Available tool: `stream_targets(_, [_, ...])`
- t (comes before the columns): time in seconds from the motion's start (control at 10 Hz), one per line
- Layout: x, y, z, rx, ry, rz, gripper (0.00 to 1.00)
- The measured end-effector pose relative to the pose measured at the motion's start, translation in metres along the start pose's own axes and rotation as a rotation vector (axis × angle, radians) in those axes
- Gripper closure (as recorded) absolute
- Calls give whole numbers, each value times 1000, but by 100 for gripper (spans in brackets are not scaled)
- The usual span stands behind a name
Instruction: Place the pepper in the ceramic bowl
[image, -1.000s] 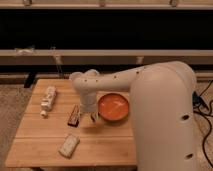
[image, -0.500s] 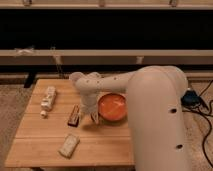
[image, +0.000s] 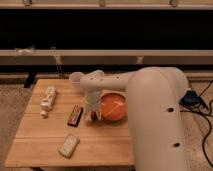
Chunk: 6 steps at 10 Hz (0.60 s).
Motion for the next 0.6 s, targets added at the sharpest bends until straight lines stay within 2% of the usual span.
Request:
stream_targets(0.2, [-13,-19,-2,13,-19,27,35])
stream_targets(0.6, [-30,-33,-1,16,-46,46,35])
